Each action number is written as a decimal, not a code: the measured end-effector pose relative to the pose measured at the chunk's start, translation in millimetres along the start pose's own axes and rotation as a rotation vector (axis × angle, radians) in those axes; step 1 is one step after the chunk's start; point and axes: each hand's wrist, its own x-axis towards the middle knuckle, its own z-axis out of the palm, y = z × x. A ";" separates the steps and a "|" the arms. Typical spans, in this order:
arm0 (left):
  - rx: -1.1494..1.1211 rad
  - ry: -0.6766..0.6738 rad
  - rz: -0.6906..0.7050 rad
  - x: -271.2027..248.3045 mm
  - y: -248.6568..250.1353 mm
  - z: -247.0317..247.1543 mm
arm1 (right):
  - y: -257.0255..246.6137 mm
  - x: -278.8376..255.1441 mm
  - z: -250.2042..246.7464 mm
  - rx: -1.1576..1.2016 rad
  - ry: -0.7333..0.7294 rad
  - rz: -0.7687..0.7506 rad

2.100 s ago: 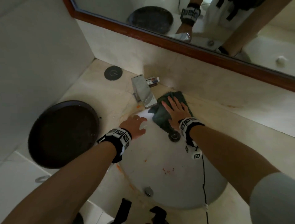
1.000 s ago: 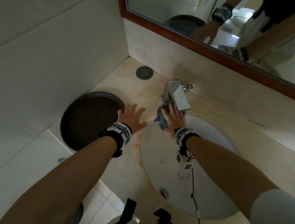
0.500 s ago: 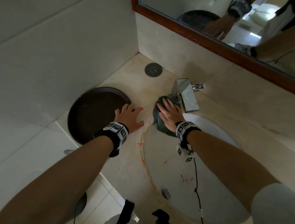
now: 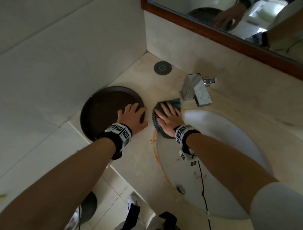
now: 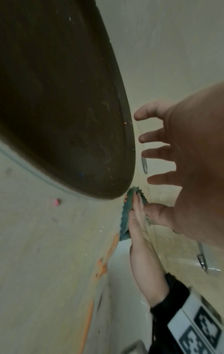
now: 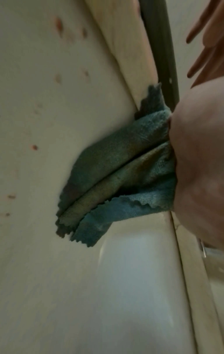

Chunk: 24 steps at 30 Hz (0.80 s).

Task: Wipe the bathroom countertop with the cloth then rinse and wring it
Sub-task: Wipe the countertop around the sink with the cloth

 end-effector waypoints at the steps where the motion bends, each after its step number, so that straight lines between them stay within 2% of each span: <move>1: -0.001 0.007 0.005 -4.0 -3.6 -0.3 | -6.7 -4.8 2.3 0.011 -0.016 -0.014; 8: -0.007 0.007 0.044 -31.4 -24.9 8.3 | -49.9 -59.8 16.8 0.077 -0.096 -0.109; 12: 0.000 -0.032 0.068 -40.4 -30.1 18.6 | -56.7 -78.9 20.8 0.096 -0.150 -0.125; 19: -0.017 -0.023 0.089 -39.6 -26.5 23.7 | -50.1 -52.2 13.2 0.021 -0.122 -0.067; 24: -0.016 -0.015 0.035 -23.8 -29.8 25.0 | -32.2 -18.6 5.1 -0.017 -0.123 -0.055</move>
